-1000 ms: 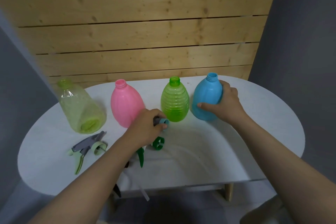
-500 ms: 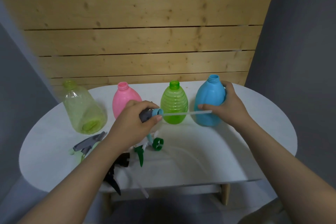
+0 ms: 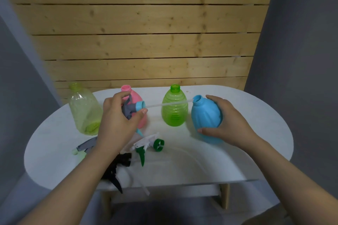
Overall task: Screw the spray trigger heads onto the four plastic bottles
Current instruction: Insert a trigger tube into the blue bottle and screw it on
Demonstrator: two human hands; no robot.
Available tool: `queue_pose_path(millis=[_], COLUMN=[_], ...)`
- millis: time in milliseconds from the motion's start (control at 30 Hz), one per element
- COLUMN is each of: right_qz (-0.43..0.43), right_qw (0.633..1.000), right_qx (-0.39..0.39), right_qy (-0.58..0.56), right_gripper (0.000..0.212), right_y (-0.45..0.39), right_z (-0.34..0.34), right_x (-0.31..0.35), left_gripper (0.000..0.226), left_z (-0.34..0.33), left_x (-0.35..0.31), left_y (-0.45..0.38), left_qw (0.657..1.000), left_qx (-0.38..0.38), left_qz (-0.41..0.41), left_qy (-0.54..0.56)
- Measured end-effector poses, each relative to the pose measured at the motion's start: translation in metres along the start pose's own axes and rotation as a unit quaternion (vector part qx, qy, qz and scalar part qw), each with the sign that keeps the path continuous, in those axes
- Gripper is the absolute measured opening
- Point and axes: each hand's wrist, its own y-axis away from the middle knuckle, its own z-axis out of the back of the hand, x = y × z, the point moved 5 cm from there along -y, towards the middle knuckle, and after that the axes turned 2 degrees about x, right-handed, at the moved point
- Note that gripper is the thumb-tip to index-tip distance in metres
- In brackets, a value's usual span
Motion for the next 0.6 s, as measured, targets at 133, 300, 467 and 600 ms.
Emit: queue_pose_path(millis=[133, 300, 467, 600], right_qz=[0.030, 0.056, 0.082, 0.093], right_qw=[0.998, 0.993, 0.987, 0.988], right_qx=[0.012, 0.014, 0.034, 0.061], right_qy=[0.047, 0.101, 0.135, 0.106], right_gripper=[0.099, 0.097, 0.096, 0.091], right_y=[0.003, 0.005, 0.005, 0.007], right_z=[-0.001, 0.000, -0.003, -0.012], right_x=[0.007, 0.014, 0.022, 0.032], left_gripper=[0.059, 0.060, 0.069, 0.068], left_z=[0.003, 0.000, -0.007, -0.019], left_x=[-0.002, -0.006, -0.010, -0.019], left_y=[0.000, 0.000, -0.001, 0.004], left_qw=[1.000, 0.999, 0.997, 0.995], left_qx=[-0.012, -0.006, 0.014, 0.069], left_qz=[-0.012, -0.045, -0.064, -0.078], left_qy=[-0.019, -0.025, -0.034, -0.003])
